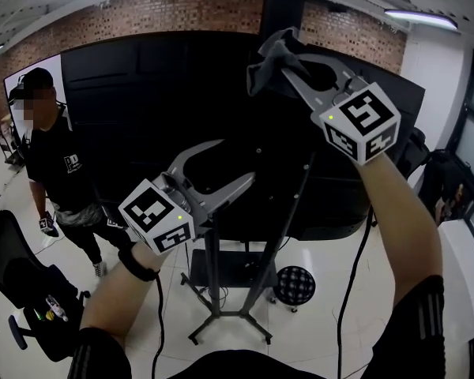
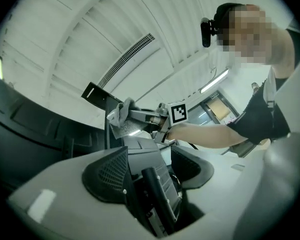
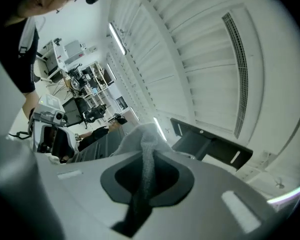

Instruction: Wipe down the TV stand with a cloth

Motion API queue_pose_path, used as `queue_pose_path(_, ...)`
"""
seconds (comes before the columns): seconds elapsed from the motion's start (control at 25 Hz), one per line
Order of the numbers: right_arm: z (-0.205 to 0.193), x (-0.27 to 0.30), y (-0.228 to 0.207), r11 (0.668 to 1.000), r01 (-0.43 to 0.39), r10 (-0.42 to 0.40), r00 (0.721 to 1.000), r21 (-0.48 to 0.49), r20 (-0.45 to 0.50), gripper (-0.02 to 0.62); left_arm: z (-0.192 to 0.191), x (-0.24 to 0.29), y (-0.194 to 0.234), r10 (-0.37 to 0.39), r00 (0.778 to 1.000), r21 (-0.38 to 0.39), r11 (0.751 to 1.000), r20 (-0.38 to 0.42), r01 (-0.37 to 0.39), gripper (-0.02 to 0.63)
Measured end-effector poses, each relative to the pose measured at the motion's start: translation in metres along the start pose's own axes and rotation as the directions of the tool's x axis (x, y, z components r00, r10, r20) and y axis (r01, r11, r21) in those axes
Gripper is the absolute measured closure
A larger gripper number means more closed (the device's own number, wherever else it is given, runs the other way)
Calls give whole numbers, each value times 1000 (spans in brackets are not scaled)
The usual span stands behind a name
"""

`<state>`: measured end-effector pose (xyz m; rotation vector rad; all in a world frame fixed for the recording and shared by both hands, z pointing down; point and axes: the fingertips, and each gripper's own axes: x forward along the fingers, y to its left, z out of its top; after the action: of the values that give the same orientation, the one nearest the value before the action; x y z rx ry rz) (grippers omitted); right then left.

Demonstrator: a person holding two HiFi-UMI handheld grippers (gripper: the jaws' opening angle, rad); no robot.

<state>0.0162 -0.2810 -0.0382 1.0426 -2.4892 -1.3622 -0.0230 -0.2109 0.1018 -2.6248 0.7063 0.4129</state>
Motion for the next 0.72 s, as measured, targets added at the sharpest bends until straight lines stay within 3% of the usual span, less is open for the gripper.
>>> queue_pose_path(0.24,28,20,-64,989,78,-81,997,-128,-20,580,36,24,21,4,1000,7,1000,29,-4,311)
queue_pose_path(0.44,58,37,-104,965,130,-139,990,-230,-25,580,57,40,42,18,999,59,998,31,-20,311)
queue_pose_path(0.56,62,50,-115,947,163,-179,983,-278,-33,580,64,44,54,38,998,35,999,51,-40,311)
queue_pose_path(0.72,41,68,-103,926,136,-181,979,-353,-97,580,57,44,53,51,998,20,998,41,-52,311)
